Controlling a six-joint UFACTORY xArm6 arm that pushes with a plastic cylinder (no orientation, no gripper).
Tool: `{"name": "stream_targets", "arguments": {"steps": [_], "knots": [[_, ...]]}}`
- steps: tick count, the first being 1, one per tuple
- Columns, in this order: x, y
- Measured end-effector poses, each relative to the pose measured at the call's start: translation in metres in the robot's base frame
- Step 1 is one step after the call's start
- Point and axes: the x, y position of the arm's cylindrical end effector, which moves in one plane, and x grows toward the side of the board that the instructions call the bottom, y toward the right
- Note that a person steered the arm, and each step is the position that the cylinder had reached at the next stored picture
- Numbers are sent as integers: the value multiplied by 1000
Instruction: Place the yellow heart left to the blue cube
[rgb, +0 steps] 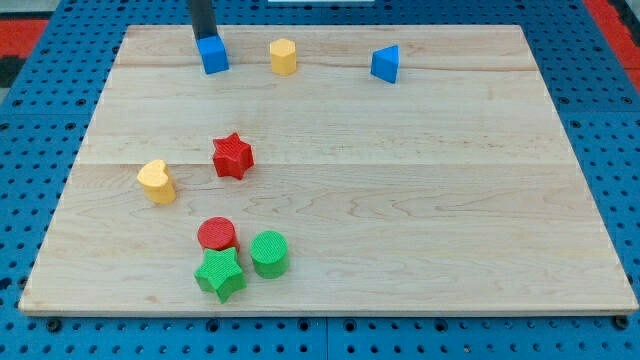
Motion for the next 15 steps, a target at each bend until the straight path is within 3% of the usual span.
{"name": "stream_targets", "arguments": {"steps": [1,2,4,5,7,8,9,10,11,13,15], "knots": [[11,-51],[76,-132],[243,-103],[276,-44],[252,60],[206,26],[196,-43],[218,-42],[184,-33],[64,-44],[89,-51]]}}
